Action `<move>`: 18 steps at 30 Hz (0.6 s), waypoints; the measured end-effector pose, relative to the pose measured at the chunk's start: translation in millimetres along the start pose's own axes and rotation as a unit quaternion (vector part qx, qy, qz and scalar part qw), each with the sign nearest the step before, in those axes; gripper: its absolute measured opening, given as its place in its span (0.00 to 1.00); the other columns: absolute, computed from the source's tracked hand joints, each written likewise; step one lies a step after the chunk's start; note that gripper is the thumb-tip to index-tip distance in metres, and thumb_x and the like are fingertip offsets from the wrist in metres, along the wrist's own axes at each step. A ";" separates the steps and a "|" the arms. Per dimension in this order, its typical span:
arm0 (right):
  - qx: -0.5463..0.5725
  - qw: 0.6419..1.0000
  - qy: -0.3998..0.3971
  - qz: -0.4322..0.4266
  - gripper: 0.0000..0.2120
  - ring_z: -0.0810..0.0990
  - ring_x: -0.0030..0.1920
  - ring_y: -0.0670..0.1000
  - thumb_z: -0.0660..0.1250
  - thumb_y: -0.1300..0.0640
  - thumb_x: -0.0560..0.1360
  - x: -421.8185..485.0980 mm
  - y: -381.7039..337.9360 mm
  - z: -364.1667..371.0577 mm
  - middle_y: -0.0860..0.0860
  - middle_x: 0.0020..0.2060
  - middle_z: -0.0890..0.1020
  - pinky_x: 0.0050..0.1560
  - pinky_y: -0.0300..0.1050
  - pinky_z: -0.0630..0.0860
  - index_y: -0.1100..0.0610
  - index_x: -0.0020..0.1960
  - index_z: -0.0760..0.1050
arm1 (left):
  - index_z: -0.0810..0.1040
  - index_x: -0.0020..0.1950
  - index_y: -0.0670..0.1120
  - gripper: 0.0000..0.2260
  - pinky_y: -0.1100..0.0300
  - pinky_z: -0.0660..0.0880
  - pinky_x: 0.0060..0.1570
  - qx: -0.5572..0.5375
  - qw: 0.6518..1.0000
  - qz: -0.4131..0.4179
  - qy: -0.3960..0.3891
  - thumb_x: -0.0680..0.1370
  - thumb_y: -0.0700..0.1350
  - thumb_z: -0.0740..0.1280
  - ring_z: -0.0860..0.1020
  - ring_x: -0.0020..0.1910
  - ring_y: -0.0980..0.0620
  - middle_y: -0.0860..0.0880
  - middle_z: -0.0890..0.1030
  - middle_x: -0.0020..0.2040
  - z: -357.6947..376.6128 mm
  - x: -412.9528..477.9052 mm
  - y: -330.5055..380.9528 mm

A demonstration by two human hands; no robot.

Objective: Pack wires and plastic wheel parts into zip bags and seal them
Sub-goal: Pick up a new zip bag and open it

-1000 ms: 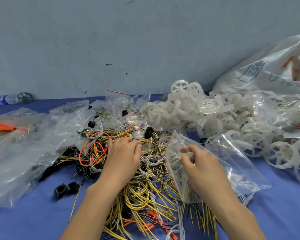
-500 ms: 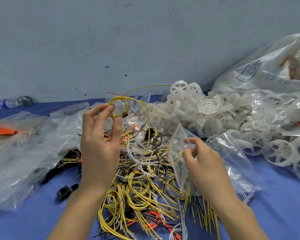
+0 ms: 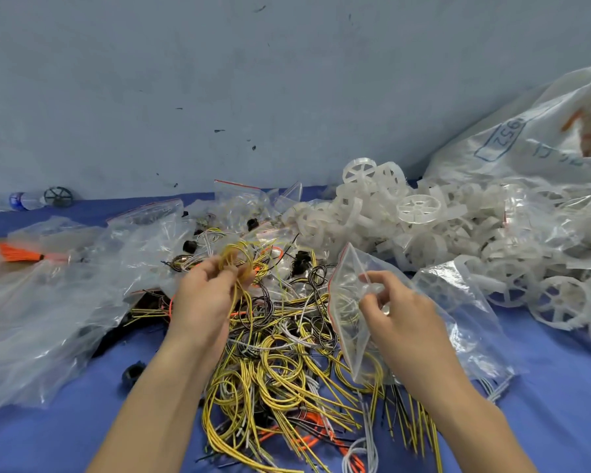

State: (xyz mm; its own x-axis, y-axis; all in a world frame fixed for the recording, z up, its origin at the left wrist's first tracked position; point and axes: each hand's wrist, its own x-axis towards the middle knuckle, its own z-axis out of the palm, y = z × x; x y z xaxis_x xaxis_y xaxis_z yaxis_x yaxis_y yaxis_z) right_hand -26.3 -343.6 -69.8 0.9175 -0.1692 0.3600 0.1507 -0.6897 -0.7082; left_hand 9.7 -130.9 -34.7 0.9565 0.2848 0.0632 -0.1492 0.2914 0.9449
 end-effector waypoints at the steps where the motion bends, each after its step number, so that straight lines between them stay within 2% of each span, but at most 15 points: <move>1: 0.000 1.000 -0.001 -0.001 0.11 0.72 0.28 0.44 0.59 0.52 0.79 -0.2 0.5 -0.1 0.44 0.33 0.79 0.34 0.48 0.71 0.46 0.59 0.75 | 0.76 0.49 0.41 0.08 0.63 0.81 0.44 -0.001 1.000 -0.005 -0.006 0.81 0.33 0.59 0.82 0.41 0.53 0.42 0.79 0.50 0.0 0.1 -2.3; 5: 0.015 1.000 0.001 0.008 0.11 0.74 0.28 0.42 0.60 0.52 0.79 1.7 2.5 -1.2 0.44 0.33 0.79 0.32 0.46 0.68 0.44 0.58 0.75 | 0.76 0.51 0.45 0.07 0.56 0.82 0.40 0.004 0.998 0.051 -0.036 0.82 0.37 0.59 0.84 0.42 0.50 0.47 0.82 0.43 -3.5 3.1 11.2; 8: 0.028 1.000 0.001 0.013 0.10 0.75 0.29 0.41 0.61 0.52 0.79 3.4 2.8 -2.3 0.43 0.32 0.79 0.32 0.45 0.68 0.44 0.58 0.76 | 0.81 0.53 0.52 0.10 0.57 0.80 0.33 0.087 0.986 0.098 -0.106 0.82 0.42 0.61 0.80 0.33 0.53 0.52 0.78 0.36 -8.8 -2.0 28.1; 10: 0.034 0.999 -0.007 0.008 0.11 0.75 0.32 0.42 0.61 0.52 0.79 3.9 2.4 -2.9 0.43 0.32 0.78 0.34 0.46 0.71 0.44 0.58 0.77 | 0.82 0.56 0.57 0.12 0.62 0.73 0.25 0.197 0.955 0.092 -0.203 0.82 0.43 0.61 0.73 0.27 0.56 0.54 0.77 0.36 -10.2 -9.6 36.5; 12: 0.037 0.999 -0.016 -0.001 0.11 0.76 0.34 0.44 0.62 0.53 0.79 4.1 1.9 -3.6 0.43 0.33 0.78 0.38 0.47 0.73 0.44 0.58 0.77 | 0.81 0.59 0.59 0.14 0.65 0.67 0.23 0.273 0.918 0.050 -0.283 0.82 0.42 0.61 0.69 0.26 0.57 0.54 0.77 0.37 -7.4 -18.5 40.1; 15: 0.057 0.997 -0.043 -0.020 0.10 0.77 0.30 0.47 0.62 0.51 0.79 3.3 1.1 -4.6 0.42 0.35 0.79 0.36 0.43 0.74 0.42 0.58 0.77 | 0.78 0.61 0.57 0.15 0.66 0.66 0.24 0.372 0.853 0.016 -0.365 0.82 0.40 0.59 0.69 0.26 0.57 0.57 0.79 0.36 3.9 -32.2 36.7; 18: 0.062 0.994 -0.085 -0.042 0.10 0.78 0.29 0.47 0.62 0.49 0.79 3.1 -1.1 -3.6 0.42 0.36 0.79 0.37 0.49 0.77 0.42 0.59 0.77 | 0.77 0.62 0.55 0.14 0.65 0.70 0.27 0.442 0.796 0.015 -0.413 0.82 0.41 0.60 0.71 0.26 0.58 0.54 0.82 0.39 15.4 -40.2 26.7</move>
State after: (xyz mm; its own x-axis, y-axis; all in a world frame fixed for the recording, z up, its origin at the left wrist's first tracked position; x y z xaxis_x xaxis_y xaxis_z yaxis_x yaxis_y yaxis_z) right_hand -25.0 -345.9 -65.8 0.9473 0.0141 0.3201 0.2637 -0.6021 -0.7536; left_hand -28.9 -148.7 -7.0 0.8491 -0.5242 -0.0651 -0.2893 -0.5646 0.7730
